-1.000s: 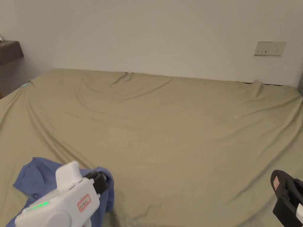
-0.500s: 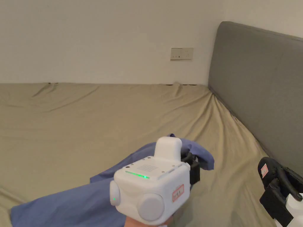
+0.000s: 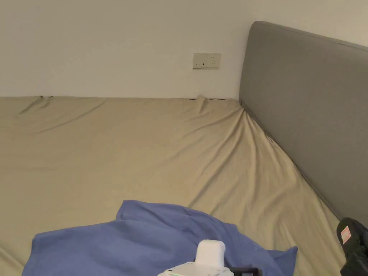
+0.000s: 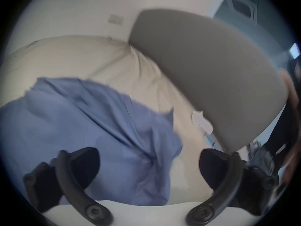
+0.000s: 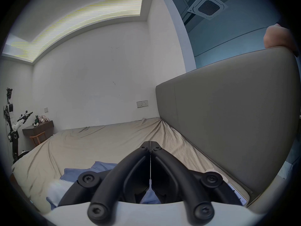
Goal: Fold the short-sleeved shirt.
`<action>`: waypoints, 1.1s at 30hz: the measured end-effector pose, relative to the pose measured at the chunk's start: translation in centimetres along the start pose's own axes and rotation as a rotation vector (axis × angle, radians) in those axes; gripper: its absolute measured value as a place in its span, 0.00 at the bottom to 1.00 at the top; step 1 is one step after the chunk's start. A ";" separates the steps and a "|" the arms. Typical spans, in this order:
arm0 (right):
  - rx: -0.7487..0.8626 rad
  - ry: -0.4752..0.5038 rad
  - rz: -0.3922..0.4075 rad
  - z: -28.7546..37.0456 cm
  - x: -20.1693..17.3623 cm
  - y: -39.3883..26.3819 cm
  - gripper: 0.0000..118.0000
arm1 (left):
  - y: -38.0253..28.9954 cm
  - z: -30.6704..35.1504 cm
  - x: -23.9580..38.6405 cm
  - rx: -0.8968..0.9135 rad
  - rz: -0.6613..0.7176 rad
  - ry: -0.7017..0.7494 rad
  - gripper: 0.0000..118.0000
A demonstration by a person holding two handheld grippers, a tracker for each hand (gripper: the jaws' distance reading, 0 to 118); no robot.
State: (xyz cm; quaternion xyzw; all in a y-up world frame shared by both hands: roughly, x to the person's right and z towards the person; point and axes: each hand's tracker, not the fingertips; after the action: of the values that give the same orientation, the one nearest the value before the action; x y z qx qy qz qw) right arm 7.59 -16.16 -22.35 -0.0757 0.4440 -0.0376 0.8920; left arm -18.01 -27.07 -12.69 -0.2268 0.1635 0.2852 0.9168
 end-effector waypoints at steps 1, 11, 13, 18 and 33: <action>0.005 0.006 -0.003 -0.1 -0.1 0.1 0.03 | 1.5 2.7 -0.8 0.070 0.016 0.016 1.00; 0.039 0.117 0.010 0.5 -3.6 -0.4 0.03 | 1.7 33.0 -6.9 0.773 -0.127 0.653 1.00; 0.034 0.126 0.011 0.4 -4.3 -0.6 0.03 | -0.1 36.5 -6.8 0.764 -0.124 0.756 0.84; 0.015 0.163 0.012 0.5 -5.6 -1.0 0.03 | -3.5 40.3 -9.7 0.608 0.086 0.768 0.00; -0.025 0.144 0.038 1.3 -5.4 -1.8 0.03 | -11.5 24.6 -20.4 -0.191 0.311 0.621 0.94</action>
State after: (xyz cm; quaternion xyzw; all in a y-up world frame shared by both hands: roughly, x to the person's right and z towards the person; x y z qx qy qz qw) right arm 5.41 -17.05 -17.01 -0.0755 0.5088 -0.0207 0.8573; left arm -22.96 -32.10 20.55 -0.3598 0.4394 0.3529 0.7436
